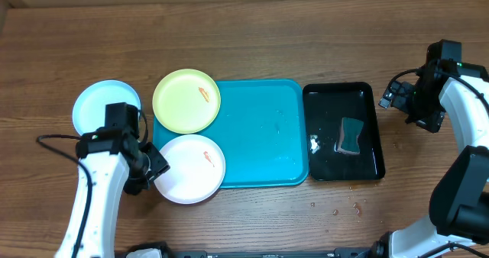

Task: Clean dirty plates on tray and stack at the side
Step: 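Move the left gripper to the pink-white plate rim on the blue tray, then grasp the pink-white plate rim and drag it to the tray center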

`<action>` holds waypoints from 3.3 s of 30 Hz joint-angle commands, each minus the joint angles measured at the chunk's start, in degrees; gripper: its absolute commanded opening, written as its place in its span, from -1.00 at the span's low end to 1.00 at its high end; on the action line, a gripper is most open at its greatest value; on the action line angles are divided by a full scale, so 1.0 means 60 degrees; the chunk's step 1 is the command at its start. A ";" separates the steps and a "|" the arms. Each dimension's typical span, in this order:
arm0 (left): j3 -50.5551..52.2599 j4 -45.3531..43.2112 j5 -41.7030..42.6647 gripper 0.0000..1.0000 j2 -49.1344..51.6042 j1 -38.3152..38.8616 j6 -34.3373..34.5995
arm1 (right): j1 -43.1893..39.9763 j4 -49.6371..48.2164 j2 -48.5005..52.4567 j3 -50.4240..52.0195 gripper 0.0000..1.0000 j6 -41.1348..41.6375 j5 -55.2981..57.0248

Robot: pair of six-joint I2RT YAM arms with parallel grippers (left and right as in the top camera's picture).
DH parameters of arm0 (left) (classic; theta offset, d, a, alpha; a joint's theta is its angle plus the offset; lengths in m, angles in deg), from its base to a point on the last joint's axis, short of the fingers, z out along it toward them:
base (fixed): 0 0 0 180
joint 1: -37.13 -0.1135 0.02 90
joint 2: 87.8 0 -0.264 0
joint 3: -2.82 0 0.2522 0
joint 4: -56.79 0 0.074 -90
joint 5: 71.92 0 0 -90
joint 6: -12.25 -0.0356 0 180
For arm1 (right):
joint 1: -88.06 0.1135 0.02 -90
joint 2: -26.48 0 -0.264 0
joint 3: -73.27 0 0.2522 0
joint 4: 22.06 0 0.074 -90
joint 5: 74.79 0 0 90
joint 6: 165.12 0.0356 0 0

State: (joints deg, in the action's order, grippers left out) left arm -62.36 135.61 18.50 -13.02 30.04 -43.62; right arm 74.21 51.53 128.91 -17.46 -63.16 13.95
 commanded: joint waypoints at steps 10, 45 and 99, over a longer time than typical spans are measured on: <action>0.0113 -0.0652 -0.0390 -0.13 0.2113 0.0062 -0.0270 | -0.0018 -0.0029 -0.0124 -0.0131 1.00 0.0040 0.0022; 0.0117 -0.0641 0.0885 -0.56 0.2645 0.0444 -0.1723 | -0.0018 -0.0029 -0.0124 -0.0131 1.00 0.0040 0.0022; -0.1104 -0.3228 0.2324 -0.92 0.2641 0.4517 0.0503 | -0.0018 -0.0033 -0.0124 -0.0131 1.00 0.0040 0.0022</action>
State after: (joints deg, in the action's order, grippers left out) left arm -67.65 117.84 31.86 2.35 55.59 -42.70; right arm 74.21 51.49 128.91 -17.46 -63.16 13.98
